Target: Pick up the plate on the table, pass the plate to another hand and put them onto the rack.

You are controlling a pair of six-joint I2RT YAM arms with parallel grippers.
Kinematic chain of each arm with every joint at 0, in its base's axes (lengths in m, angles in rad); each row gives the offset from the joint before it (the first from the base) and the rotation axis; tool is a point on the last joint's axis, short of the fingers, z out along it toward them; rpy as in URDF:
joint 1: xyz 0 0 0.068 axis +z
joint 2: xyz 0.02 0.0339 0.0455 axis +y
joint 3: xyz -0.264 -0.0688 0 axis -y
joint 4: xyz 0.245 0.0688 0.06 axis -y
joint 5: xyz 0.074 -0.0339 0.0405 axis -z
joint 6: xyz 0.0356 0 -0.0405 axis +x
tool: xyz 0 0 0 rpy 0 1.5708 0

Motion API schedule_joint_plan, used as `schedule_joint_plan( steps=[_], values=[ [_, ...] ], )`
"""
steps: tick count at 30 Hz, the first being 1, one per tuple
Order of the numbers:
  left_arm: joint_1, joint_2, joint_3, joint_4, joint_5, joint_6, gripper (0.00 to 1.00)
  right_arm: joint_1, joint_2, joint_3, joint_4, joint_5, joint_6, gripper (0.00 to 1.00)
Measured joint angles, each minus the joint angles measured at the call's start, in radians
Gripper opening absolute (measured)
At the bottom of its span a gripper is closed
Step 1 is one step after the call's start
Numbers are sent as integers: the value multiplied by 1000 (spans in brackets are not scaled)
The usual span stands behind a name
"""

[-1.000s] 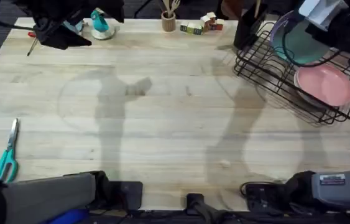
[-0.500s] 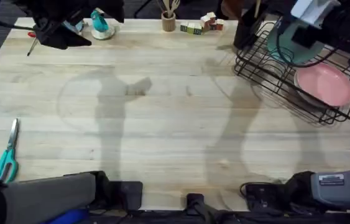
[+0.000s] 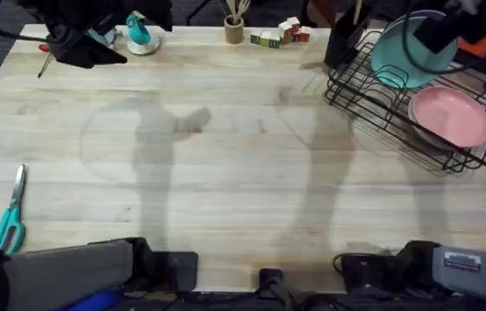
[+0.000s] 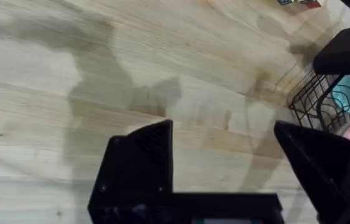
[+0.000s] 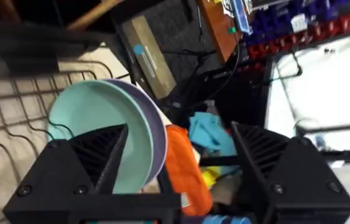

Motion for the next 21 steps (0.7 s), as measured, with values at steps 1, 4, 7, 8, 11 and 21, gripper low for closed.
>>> schedule_joint_plan(
  steps=[1, 4, 7, 8, 11, 21],
  values=[
    [0, 0, 0, 4, 0, 0, 994, 0, -22, 0, -17, 0, 43, 995],
    [0, 0, 0, 21, 0, 0, 994, 0, -86, 0, -89, -12, 205, 995],
    [0, 0, 0, 37, 0, 0, 994, 0, -140, 0, -187, -57, 379, 995],
    [0, 0, 0, 40, 0, 1, 994, 2, -153, 0, -215, -71, 429, 995],
    [0, 0, 0, 41, 0, 16, 994, 12, -185, 0, -307, -99, 599, 995],
    [0, -6, 0, 48, 0, 171, 995, 67, -284, 0, -545, -129, 920, 995]
  ],
)
